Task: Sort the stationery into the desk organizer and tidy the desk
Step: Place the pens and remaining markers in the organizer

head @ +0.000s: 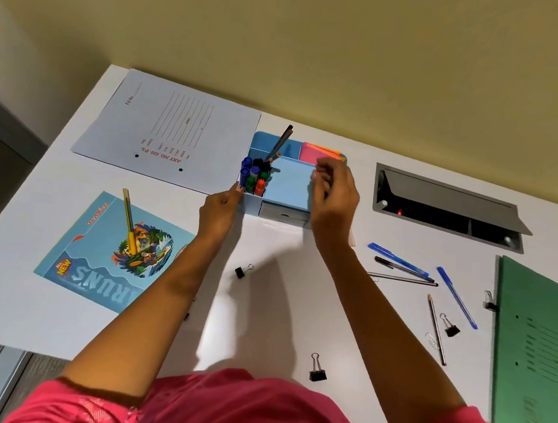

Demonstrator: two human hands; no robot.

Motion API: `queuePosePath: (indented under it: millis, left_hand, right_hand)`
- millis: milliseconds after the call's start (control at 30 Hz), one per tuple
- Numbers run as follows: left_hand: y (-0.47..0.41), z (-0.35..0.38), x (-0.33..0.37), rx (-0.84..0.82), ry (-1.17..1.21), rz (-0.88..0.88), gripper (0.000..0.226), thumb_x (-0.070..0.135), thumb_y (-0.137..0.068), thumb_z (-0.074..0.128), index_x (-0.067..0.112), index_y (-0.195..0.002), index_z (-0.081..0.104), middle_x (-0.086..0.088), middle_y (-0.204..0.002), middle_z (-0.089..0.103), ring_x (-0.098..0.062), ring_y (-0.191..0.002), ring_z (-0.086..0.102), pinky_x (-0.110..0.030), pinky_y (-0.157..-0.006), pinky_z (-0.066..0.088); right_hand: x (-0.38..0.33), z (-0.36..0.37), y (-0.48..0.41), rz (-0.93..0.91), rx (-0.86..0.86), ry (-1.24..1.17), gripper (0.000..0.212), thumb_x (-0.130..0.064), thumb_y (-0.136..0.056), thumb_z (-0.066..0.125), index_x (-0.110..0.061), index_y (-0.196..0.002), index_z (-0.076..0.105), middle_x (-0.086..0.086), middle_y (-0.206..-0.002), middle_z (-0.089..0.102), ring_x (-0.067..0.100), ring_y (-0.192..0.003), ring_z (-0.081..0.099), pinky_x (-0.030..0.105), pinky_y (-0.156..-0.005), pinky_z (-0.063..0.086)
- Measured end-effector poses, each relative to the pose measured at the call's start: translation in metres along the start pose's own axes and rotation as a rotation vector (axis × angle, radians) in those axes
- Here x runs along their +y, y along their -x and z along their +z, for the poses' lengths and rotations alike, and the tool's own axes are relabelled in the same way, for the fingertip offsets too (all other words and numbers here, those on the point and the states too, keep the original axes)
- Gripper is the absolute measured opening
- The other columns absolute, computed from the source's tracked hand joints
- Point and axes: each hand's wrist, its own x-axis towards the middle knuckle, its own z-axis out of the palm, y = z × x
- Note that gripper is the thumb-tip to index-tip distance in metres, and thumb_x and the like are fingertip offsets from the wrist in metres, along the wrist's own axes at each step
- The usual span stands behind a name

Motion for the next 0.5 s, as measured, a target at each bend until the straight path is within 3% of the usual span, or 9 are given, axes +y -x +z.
queuePosePath:
  millis: [167,300,400,500]
  left_hand:
    - [0.005,0.006,0.002,0.025,-0.009,0.006,0.048,0.047,-0.097,0.040,0.017,-0.060,0.044,-0.001,-0.060,0.046,-0.015,-0.059,0.040,-0.026,-0.056,0.030]
    - [0.006,0.006,-0.001,0.034,0.023,0.004,0.048,0.047,-0.097,0.041,0.010,-0.069,0.054,-0.008,-0.071,0.055,-0.021,-0.071,0.051,-0.028,-0.065,0.036]
    - [0.005,0.004,-0.002,0.029,0.028,0.006,0.047,0.046,-0.096,0.042,0.017,-0.059,0.045,-0.003,-0.064,0.049,-0.021,-0.070,0.048,-0.027,-0.061,0.033]
    - [0.004,0.005,-0.001,0.033,0.042,-0.005,0.041,0.048,-0.096,0.044,0.017,-0.072,0.058,-0.009,-0.077,0.059,-0.026,-0.081,0.056,-0.032,-0.073,0.042]
  right_hand:
    - [0.040,-0.041,0.036,0.075,0.113,0.118,0.014,-0.001,-0.092,0.052,-0.004,-0.101,0.062,0.010,-0.094,0.063,0.011,-0.082,0.055,0.006,-0.071,0.040]
    - [0.079,-0.067,0.073,0.058,0.110,0.308,0.009,0.000,-0.091,0.055,-0.002,-0.096,0.063,0.012,-0.087,0.064,0.019,-0.074,0.058,0.018,-0.063,0.043]
    - [0.101,-0.087,0.098,0.098,0.092,0.368,0.008,0.003,-0.090,0.057,-0.001,-0.093,0.063,0.013,-0.086,0.065,0.024,-0.075,0.060,0.015,-0.070,0.040]
    - [0.117,-0.110,0.119,0.194,0.100,0.428,0.015,0.005,-0.086,0.059,-0.002,-0.099,0.062,0.014,-0.094,0.065,0.029,-0.086,0.061,0.030,-0.079,0.048]
